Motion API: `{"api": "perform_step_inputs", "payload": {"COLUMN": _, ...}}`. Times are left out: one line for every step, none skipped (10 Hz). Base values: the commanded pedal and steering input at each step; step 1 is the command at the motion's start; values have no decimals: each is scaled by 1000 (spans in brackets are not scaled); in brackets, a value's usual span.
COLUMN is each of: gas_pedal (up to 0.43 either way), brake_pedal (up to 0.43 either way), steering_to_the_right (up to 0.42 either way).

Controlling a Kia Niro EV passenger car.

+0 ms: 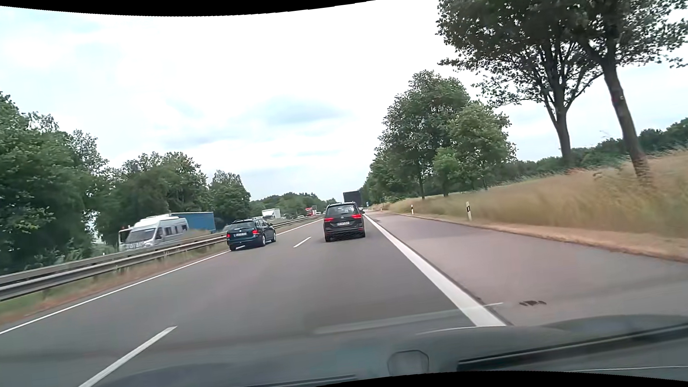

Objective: Follow the waypoints while adhering to traffic rules and regulations

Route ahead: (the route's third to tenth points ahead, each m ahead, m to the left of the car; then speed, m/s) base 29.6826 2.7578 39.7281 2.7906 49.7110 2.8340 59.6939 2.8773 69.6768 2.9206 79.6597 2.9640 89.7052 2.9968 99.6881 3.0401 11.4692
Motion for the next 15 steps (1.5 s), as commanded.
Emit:
{"api": "perform_step_inputs", "payload": {"gas_pedal": 130, "brake_pedal": 0, "steering_to_the_right": -3}}
{"api": "perform_step_inputs", "payload": {"gas_pedal": 130, "brake_pedal": 0, "steering_to_the_right": -3}}
{"api": "perform_step_inputs", "payload": {"gas_pedal": 130, "brake_pedal": 0, "steering_to_the_right": -3}}
{"api": "perform_step_inputs", "payload": {"gas_pedal": 130, "brake_pedal": 0, "steering_to_the_right": -3}}
{"api": "perform_step_inputs", "payload": {"gas_pedal": 130, "brake_pedal": 0, "steering_to_the_right": -3}}
{"api": "perform_step_inputs", "payload": {"gas_pedal": 130, "brake_pedal": 0, "steering_to_the_right": -3}}
{"api": "perform_step_inputs", "payload": {"gas_pedal": 130, "brake_pedal": 0, "steering_to_the_right": -3}}
{"api": "perform_step_inputs", "payload": {"gas_pedal": 130, "brake_pedal": 0, "steering_to_the_right": -3}}
{"api": "perform_step_inputs", "payload": {"gas_pedal": 130, "brake_pedal": 0, "steering_to_the_right": -3}}
{"api": "perform_step_inputs", "payload": {"gas_pedal": 130, "brake_pedal": 0, "steering_to_the_right": -3}}
{"api": "perform_step_inputs", "payload": {"gas_pedal": 130, "brake_pedal": 0, "steering_to_the_right": -3}}
{"api": "perform_step_inputs", "payload": {"gas_pedal": 130, "brake_pedal": 0, "steering_to_the_right": -3}}
{"api": "perform_step_inputs", "payload": {"gas_pedal": 130, "brake_pedal": 0, "steering_to_the_right": -3}}
{"api": "perform_step_inputs", "payload": {"gas_pedal": 138, "brake_pedal": 0, "steering_to_the_right": -3}}
{"api": "perform_step_inputs", "payload": {"gas_pedal": 138, "brake_pedal": 0, "steering_to_the_right": -3}}
